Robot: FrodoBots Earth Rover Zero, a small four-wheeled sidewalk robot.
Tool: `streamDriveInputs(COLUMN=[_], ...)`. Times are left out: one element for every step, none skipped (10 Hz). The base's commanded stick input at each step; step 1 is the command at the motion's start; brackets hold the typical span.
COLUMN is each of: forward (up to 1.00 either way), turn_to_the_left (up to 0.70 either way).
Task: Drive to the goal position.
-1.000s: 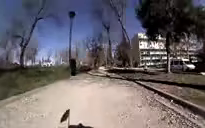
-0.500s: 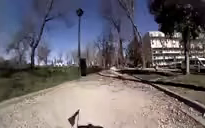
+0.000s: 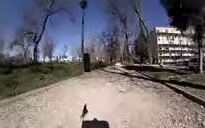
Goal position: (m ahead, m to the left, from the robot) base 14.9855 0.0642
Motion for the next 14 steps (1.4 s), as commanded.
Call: streamDriveInputs(forward=[0.98, 0.98, 0.98, 0.98, 0.98, 0.98, 0.98, 0.98, 0.98, 0.98, 0.98, 0.98, 0.98, 0.98], turn_to_the_left=[-0.27, -0.28, -0.29, -0.29, -0.30, -0.30, -0.30, -0.30, -0.24, -0.13, -0.01, 0.00, 0.00, 0.00])
